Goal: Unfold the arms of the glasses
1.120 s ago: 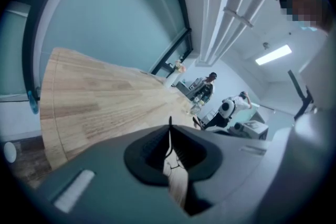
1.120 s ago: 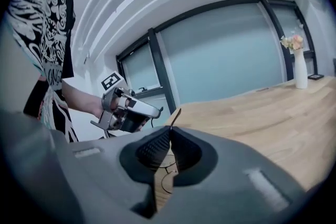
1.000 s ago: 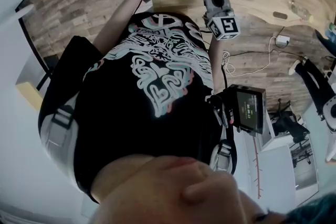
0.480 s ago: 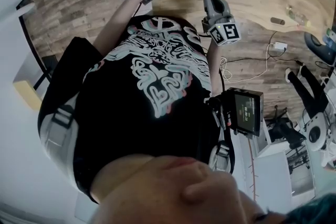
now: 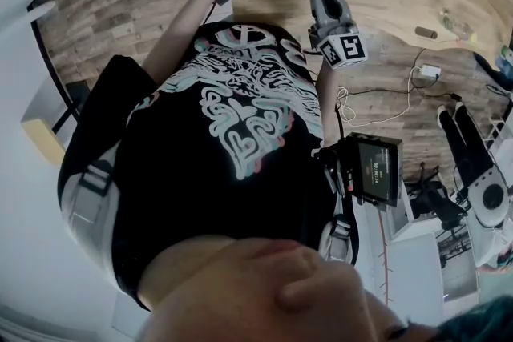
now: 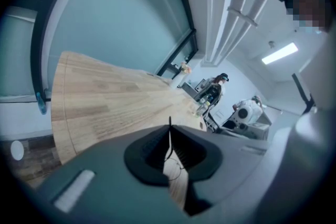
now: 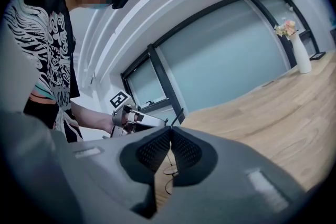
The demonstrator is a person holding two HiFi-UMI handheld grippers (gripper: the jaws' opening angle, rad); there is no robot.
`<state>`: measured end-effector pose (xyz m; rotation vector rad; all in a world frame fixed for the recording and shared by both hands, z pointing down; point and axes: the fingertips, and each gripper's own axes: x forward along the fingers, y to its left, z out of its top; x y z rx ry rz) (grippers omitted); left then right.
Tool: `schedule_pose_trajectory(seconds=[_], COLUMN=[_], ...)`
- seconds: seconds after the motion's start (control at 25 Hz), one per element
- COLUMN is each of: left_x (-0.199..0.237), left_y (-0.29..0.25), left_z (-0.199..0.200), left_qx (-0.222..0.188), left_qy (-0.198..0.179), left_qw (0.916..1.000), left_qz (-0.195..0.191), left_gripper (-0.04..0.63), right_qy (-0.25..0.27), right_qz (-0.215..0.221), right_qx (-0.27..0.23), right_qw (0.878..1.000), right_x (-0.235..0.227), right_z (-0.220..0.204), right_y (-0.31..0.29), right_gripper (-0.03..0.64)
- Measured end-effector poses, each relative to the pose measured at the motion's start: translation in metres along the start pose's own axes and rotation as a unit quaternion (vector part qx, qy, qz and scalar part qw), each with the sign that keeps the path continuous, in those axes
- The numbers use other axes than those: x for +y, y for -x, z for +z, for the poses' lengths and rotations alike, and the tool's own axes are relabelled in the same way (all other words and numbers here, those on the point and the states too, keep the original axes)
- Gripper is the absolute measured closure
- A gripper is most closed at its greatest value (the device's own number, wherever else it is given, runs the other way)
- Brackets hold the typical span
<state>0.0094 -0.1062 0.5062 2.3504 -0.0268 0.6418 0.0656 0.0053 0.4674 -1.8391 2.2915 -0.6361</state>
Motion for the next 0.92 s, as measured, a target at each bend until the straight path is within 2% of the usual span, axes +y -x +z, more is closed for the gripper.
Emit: schedule_pose_trajectory(seconds=[0.92], left_x=[0.0028], left_y=[0.0006], left_z=[-0.0087], left_qx=[0.004], left_qy=[0.008], left_qw=[1.0000], left_qz=[0.004], left_gripper=[0.592], right_qy=[0.008], right_qz=[0.006], right_qx=[0.016], right_qw=[1.000], right_x=[0.0023], right_z=[-0.0100], right_y=[-0.0026], right_gripper=[0.611])
